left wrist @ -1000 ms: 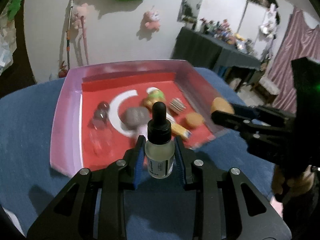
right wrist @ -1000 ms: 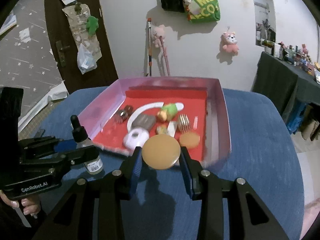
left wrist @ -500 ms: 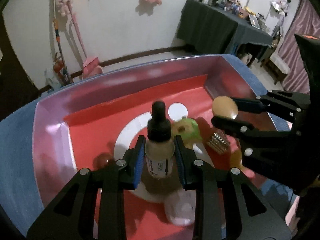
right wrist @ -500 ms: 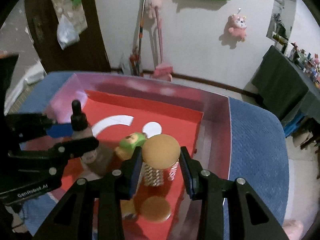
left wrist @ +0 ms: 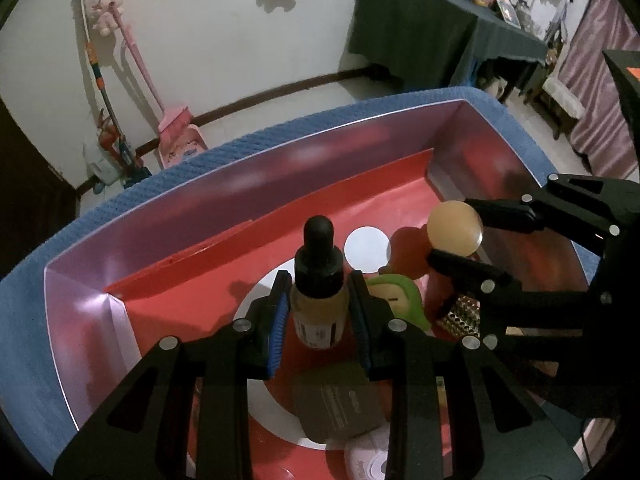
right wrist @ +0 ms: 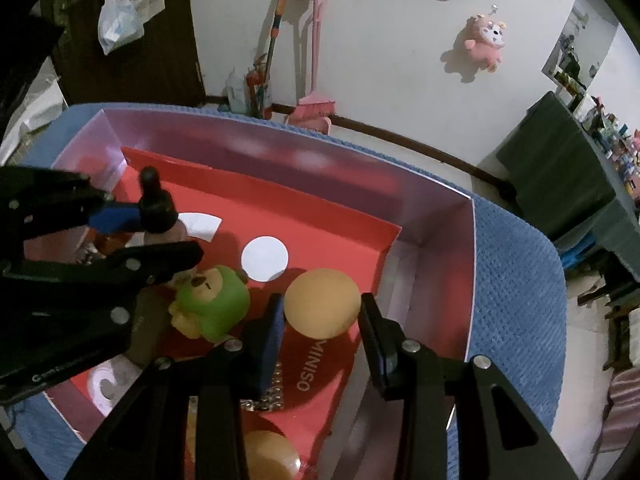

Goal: Organize rigid objects
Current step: 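Lower the bottle and disc onto the red liner and open both grippers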

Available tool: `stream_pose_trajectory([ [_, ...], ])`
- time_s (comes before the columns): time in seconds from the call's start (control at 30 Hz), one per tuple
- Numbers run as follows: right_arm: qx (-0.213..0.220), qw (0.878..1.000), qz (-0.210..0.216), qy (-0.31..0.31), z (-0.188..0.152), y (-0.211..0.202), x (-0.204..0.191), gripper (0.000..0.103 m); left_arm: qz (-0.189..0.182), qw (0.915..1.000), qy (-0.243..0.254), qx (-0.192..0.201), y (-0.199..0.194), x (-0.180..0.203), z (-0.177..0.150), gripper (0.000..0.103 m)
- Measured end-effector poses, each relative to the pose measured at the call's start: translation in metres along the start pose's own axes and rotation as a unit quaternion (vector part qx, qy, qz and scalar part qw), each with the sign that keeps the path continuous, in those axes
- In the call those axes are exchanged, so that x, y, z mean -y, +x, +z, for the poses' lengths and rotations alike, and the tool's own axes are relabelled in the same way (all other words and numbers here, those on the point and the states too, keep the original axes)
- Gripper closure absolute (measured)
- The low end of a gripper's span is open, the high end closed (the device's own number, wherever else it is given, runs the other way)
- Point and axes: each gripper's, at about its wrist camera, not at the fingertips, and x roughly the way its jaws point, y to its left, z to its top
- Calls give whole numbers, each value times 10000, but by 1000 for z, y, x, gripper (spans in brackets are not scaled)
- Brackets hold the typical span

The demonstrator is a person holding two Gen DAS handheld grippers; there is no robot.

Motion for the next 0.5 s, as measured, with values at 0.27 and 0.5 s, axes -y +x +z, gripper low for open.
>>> stream_pose_trajectory([
  [0.27, -160, 9994, -136, -290, 0, 7, -12, 63, 22, 9996, 185, -209, 12, 5, 17, 76],
  [0.5, -291, 9989, -194, -327, -2, 15, -13, 63, -20, 9991, 229, -350, 19, 6, 17, 76],
])
